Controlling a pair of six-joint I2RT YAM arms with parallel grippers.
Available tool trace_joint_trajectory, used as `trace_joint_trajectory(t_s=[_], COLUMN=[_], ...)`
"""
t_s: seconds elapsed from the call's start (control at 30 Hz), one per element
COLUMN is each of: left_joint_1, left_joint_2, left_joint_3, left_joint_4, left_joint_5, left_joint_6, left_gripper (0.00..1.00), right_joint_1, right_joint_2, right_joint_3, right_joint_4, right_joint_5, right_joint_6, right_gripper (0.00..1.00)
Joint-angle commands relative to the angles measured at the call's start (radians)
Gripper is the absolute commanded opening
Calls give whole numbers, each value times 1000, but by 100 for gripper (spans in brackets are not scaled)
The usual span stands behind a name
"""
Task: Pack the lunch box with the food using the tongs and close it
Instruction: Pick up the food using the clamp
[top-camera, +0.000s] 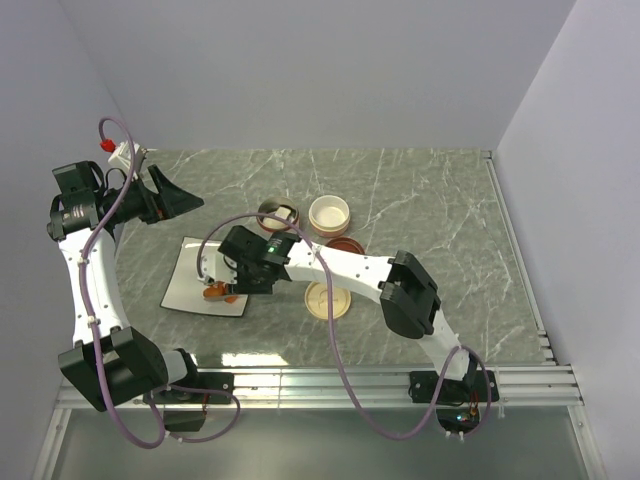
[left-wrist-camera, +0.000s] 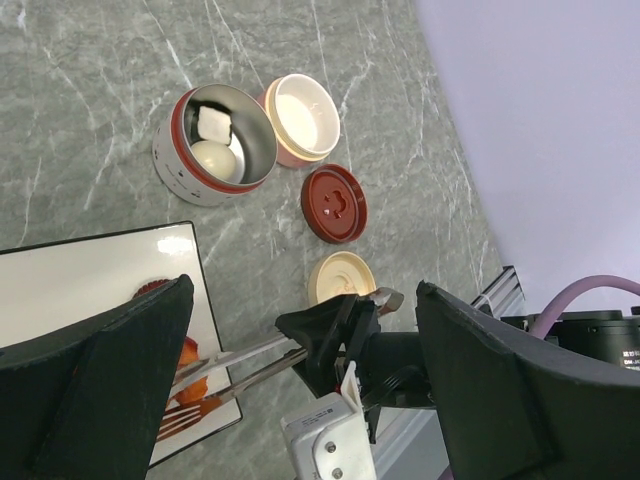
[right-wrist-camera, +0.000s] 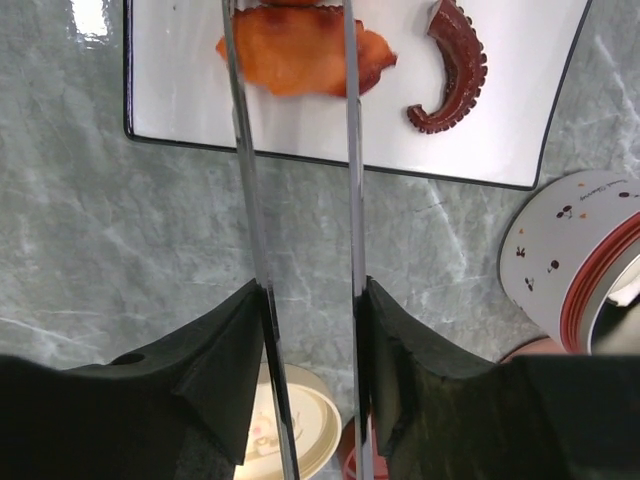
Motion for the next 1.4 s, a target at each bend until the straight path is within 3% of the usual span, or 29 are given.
trace_joint_trajectory(t_s=[0.0, 0.1, 0.67, 1.37], left_joint_1=[9, 8, 9, 9], left_joint_2=[-15, -16, -13, -5], left_joint_3=[5, 0, 11, 29], left_joint_4=[1, 4, 14, 21], left_joint_5=[19, 21, 19, 19], left_joint_6=[18, 15, 4, -11], left_gripper=[99, 100, 99, 99], right_joint_1=[3, 3, 0, -12], right_joint_2=[4, -1, -85, -190], right_joint_3=[70, 90, 105, 136], right_joint_4=[13, 5, 28, 2], right_joint_5=[24, 8, -29, -39], right_joint_6=[-8, 5, 62, 120], right_gripper=[47, 42, 38, 37])
